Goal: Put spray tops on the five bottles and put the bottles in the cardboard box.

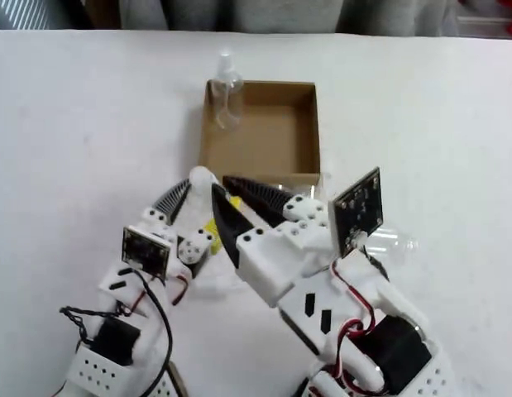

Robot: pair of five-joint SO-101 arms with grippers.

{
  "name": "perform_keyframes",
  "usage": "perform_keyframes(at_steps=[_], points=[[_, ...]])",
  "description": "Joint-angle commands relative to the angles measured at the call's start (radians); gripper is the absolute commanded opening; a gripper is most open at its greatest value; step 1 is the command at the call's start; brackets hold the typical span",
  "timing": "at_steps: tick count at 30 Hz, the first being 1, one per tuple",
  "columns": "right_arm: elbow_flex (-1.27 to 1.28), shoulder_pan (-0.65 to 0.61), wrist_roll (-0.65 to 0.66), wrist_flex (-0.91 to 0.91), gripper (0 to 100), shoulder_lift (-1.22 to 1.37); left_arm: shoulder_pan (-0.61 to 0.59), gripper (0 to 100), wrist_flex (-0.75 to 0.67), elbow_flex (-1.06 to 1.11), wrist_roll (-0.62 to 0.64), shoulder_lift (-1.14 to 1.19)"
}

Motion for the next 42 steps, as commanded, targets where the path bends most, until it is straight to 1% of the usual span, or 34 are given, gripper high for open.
perform_keyframes(at_steps=[1,4,6,13,17,19,21,31,36,42], points=[[-0.044,-0.013,0.008,0.077,1.1,-0.01,0.004,16,-0.005,-0.005,0.003,-0.022],[-0.018,-0.073,0.008,0.105,1.4,-0.001,0.004,16,-0.005,-0.005,0.005,-0.022],[0.003,-0.096,0.008,0.084,1.6,-0.002,0.004,16,-0.005,-0.005,0.005,-0.022],[0.046,-0.104,0.008,0.058,1.6,0.001,0.004,16,-0.005,-0.005,0.005,-0.022],[0.152,-0.105,-0.017,-0.062,1.6,0.001,0.005,16,-0.005,-0.005,0.006,-0.022],[0.206,-0.105,-0.049,-0.148,1.6,-0.001,0.005,16,-0.005,-0.005,0.006,-0.022],[0.226,-0.105,-0.054,-0.194,1.6,-0.001,0.005,16,-0.005,-0.005,0.006,-0.022],[0.229,-0.096,-0.054,-0.254,1.6,0.001,0.005,16,-0.003,-0.005,0.005,-0.022],[0.23,-0.018,-0.052,-0.283,1.6,0.015,0.005,16,-0.003,-0.005,0.005,-0.022],[0.227,-0.013,-0.054,-0.28,1.6,0.024,0.005,16,-0.003,-0.005,0.005,-0.022]])
